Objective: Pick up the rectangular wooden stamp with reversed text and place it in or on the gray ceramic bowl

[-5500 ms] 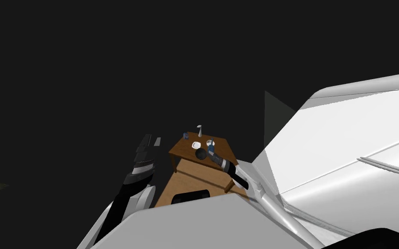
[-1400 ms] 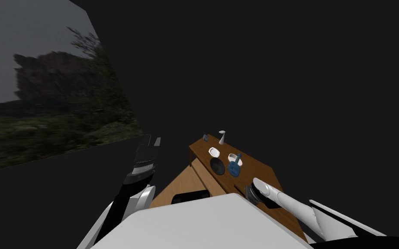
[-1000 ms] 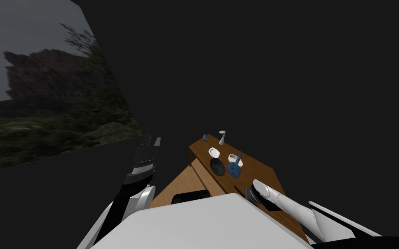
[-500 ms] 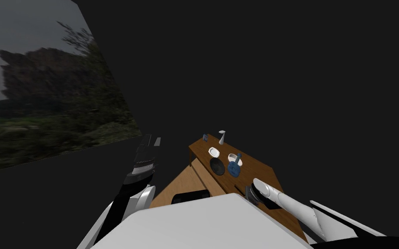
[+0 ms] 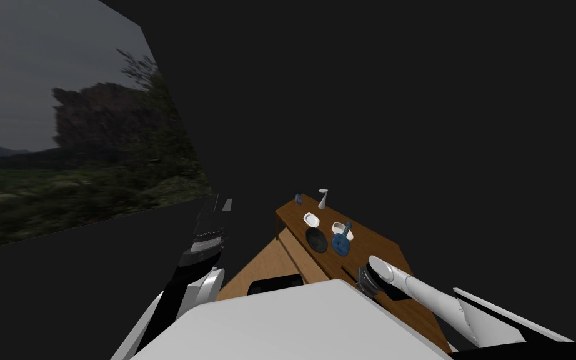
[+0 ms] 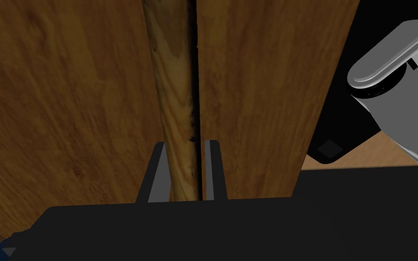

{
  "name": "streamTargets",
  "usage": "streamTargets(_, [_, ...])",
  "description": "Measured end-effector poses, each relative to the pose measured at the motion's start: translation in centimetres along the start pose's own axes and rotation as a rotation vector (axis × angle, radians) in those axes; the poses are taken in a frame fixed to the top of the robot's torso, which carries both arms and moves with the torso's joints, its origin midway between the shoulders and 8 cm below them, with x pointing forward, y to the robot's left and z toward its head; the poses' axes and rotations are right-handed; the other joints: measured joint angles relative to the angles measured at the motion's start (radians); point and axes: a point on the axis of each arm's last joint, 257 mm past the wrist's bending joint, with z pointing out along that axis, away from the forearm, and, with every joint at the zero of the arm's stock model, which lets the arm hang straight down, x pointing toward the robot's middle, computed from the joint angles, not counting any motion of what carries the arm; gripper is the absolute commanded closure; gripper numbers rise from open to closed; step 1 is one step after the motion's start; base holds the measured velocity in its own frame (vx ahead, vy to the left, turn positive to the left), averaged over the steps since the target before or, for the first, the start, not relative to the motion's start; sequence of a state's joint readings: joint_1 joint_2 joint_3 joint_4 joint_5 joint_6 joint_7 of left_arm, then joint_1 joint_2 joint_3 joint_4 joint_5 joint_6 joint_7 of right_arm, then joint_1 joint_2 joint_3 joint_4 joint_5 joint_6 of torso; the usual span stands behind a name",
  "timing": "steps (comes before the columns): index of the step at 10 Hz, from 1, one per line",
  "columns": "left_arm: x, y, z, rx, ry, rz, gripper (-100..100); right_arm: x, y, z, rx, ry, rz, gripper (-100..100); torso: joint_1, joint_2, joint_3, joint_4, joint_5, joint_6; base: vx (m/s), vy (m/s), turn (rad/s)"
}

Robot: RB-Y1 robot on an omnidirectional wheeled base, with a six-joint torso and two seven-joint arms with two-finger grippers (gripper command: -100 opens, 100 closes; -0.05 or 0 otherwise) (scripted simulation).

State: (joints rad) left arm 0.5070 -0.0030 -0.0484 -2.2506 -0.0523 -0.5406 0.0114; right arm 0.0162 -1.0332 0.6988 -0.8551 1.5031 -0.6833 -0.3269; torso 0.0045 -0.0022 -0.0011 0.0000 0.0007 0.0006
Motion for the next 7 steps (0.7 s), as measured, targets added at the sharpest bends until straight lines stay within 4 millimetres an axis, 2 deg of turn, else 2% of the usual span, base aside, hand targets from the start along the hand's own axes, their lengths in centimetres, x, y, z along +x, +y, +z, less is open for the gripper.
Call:
streamTargets(3, [0.0,0.0,0.0,0.0,0.0,0.0,0,1.6,-0.6,-1.3,-0.007,0.011,0.042,100,0.0,-0.001,-0.001,-0.001,0.0,0.0,0.012,0.077,0.139])
streamTargets(7, [0.0,0.0,0.0,0.0,0.0,0.0,0,3.7,-0.8,-2.4,-0.02,0.026,0.092,100,-0.002,-0.002,-0.001,-0.001,0.0,0.0,0.016,0.05,0.135])
